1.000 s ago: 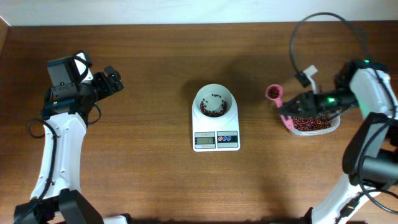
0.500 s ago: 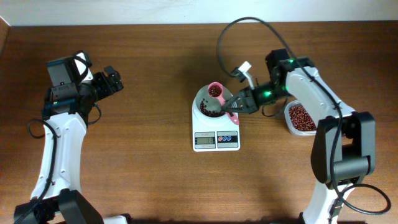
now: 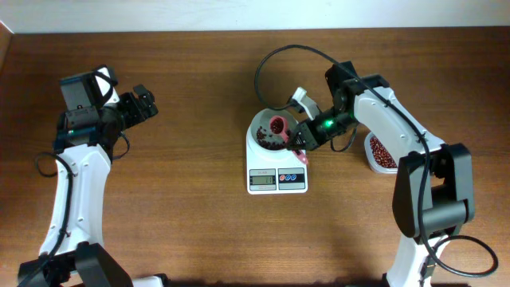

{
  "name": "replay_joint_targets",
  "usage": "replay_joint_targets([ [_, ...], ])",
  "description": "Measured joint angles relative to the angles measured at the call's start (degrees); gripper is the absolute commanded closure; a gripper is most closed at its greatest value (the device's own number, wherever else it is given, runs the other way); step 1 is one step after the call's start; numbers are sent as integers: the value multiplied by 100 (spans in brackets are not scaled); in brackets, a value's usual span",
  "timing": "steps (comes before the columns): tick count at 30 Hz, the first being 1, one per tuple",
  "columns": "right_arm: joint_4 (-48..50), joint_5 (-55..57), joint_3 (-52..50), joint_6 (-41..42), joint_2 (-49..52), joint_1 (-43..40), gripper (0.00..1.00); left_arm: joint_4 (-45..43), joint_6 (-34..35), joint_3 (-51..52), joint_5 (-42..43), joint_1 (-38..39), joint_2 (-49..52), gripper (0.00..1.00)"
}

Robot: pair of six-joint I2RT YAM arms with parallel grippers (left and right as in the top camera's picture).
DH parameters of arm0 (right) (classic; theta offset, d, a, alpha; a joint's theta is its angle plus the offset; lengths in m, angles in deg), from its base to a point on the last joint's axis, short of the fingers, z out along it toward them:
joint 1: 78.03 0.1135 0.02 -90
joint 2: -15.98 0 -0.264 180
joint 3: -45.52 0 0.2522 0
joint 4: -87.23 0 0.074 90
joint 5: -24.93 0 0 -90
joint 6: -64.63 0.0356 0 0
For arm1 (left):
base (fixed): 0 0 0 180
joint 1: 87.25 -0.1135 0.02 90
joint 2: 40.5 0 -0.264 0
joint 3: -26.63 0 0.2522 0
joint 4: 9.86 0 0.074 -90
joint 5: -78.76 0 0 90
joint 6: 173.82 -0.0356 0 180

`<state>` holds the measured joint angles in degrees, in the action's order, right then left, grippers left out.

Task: Scoop item into bowl and weigh 50g on scale
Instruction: 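Tip the scoop to pour beans into the white bowl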

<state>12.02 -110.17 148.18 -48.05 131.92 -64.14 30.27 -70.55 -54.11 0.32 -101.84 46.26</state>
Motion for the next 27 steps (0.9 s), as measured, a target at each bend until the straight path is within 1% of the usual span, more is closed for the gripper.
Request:
replay_joint_targets([
  [7,-505,573,868,-4,0,0,96,2,0,0,0,0,0,1],
  [12,-909,1255,1108,-22,0,39,96,0,0,0,0,0,0,1],
  [18,-951,2308,1108,-31,0,581,96,0,0,0,0,0,0,1],
  [23,-955,3475,1108,-133,0,1150,96,0,0,0,0,0,0,1],
  [27,-1003,4054,1156,-195,0,1300,96,0,0,0,0,0,0,1],
])
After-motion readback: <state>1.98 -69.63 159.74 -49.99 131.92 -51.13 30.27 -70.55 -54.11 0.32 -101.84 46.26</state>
